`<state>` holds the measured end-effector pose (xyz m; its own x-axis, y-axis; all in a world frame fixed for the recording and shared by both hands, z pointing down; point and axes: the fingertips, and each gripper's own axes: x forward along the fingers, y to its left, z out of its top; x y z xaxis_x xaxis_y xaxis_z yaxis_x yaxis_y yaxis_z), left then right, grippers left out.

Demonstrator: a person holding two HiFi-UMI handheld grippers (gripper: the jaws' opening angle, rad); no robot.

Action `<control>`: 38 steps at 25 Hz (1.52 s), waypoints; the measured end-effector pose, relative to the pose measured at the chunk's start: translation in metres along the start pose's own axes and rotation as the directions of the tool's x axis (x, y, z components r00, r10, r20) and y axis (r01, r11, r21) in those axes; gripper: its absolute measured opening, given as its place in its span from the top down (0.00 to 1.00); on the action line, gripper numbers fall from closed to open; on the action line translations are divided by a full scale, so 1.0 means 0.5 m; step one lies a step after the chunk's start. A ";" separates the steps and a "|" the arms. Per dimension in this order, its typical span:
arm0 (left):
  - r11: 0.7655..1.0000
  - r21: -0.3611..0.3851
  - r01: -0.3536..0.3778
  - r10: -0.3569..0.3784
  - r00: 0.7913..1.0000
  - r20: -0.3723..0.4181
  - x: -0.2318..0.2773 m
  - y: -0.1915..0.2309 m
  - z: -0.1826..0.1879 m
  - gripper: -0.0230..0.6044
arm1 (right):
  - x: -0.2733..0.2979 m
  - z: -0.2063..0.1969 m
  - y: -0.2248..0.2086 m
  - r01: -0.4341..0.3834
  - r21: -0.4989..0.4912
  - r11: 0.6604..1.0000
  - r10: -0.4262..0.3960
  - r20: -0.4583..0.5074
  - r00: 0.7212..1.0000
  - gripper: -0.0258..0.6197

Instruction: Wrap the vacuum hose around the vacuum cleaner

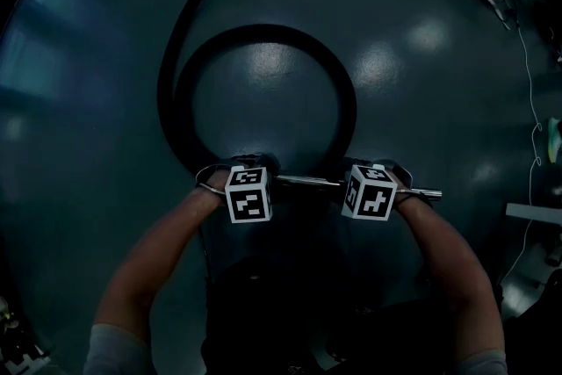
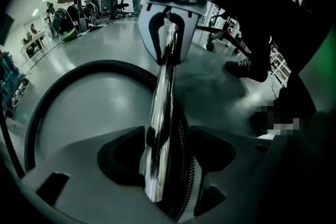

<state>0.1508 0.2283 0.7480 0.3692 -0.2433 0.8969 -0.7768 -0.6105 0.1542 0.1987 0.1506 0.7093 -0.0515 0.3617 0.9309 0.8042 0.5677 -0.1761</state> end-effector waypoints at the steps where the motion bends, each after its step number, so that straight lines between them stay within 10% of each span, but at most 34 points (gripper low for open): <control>1: 1.000 -0.001 0.002 -0.002 1.000 0.001 0.007 -0.004 -0.005 0.55 | -0.007 -0.005 0.000 -0.002 -0.015 1.000 0.002 -0.021 1.000 0.74; 16: 0.952 -0.274 0.140 -0.120 0.989 0.088 0.044 0.062 0.116 0.61 | -0.058 -0.139 -0.115 0.024 -0.244 0.970 -0.067 -0.170 0.983 0.77; 26: 0.883 -0.441 0.161 -0.109 0.984 0.140 0.040 0.107 0.165 0.66 | -0.055 -0.173 -0.230 0.119 -0.308 0.944 -0.146 -0.064 0.987 0.82; 38: 0.854 -0.521 0.002 0.068 0.991 0.115 0.069 0.134 0.149 0.67 | -0.086 -0.165 -0.269 0.214 -0.022 0.977 -0.213 0.041 0.976 0.82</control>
<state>0.1496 0.1231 0.7585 0.3720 -0.3691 0.8517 -0.9280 -0.1295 0.3493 0.1418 -0.0024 0.7194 -0.2459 0.2624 0.9331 0.7874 0.6155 0.0344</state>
